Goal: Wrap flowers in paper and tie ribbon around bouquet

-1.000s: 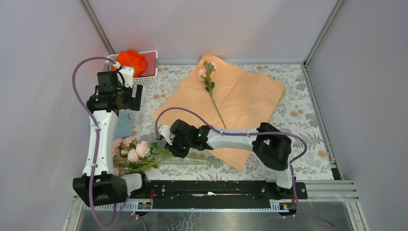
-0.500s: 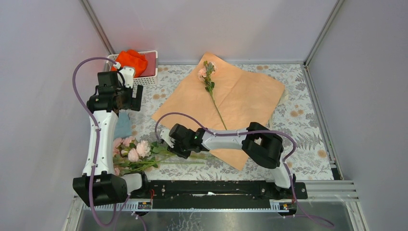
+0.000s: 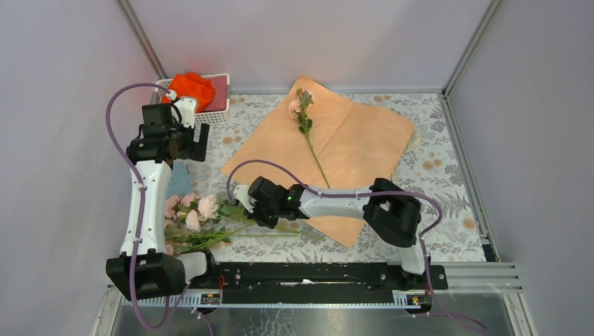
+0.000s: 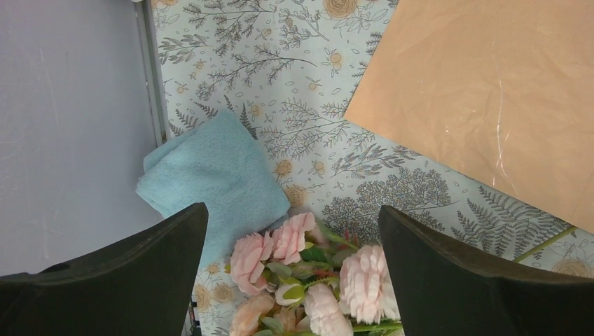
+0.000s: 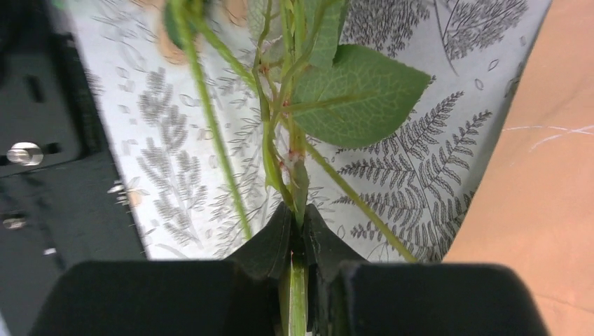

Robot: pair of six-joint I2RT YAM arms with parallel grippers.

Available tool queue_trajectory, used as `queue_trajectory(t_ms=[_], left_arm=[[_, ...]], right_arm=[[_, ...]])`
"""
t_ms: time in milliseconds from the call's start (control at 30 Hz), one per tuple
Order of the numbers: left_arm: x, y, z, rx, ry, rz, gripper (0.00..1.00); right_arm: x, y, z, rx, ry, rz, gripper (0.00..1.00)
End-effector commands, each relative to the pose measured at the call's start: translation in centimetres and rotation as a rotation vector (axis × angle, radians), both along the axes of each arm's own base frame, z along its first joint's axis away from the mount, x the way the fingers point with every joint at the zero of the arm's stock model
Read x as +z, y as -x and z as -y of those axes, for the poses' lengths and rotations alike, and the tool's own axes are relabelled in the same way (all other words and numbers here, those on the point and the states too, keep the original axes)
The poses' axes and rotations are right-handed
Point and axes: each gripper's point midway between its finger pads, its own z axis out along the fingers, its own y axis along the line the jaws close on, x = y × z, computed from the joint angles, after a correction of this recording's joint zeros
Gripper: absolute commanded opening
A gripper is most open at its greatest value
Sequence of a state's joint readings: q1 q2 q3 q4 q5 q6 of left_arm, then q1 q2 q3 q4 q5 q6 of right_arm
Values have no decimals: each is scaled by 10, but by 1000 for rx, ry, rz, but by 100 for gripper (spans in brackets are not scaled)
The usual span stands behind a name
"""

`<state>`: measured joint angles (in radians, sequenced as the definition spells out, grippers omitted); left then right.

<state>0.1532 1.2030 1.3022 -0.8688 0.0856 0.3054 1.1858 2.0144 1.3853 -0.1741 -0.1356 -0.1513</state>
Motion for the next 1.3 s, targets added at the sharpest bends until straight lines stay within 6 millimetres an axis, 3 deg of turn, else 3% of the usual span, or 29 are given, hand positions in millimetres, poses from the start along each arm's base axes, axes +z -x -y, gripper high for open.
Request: queue_trajectory(t_ms=[0,167,333,400,533,633,700,800,967,1100,1200,1267], left_arm=[[4,-2,-1,-3,4,19,99],[5,-1,-1,-3,3,22,99],[10,-1,-2,2,-4,28,99],[21,-2,-8,17,-33,45,99],[62,-7,-27,75,-125,119,99],[95,-11,-35,111,-162,189,99],[106,-13,-34,112,-155,216,99],[98,-16,-27,88,-123,196,99],[65,-15,-26,83,-107,117,99],[51,-14,-27,74,-112,89,99],[45,-15,-27,75,-111,72,99],[42,-15,-26,71,-107,64,99]], right_arm=[[87,13,-21,8,-239,-22,9],[87,2,-23,-81,-257,-7,0],[92,-15,-32,-184,-267,5,0],[99,-25,-31,-240,-284,23,0],[123,-53,-22,-345,-347,1,0],[142,-103,9,-505,-409,-21,0],[154,-142,40,-621,-458,-34,0],[154,-202,89,-782,-474,-18,0],[128,-278,158,-968,-365,84,0],[100,-315,183,-1021,-294,69,0],[79,-333,185,-1031,-264,42,0],[68,-338,181,-1032,-246,-1,7]])
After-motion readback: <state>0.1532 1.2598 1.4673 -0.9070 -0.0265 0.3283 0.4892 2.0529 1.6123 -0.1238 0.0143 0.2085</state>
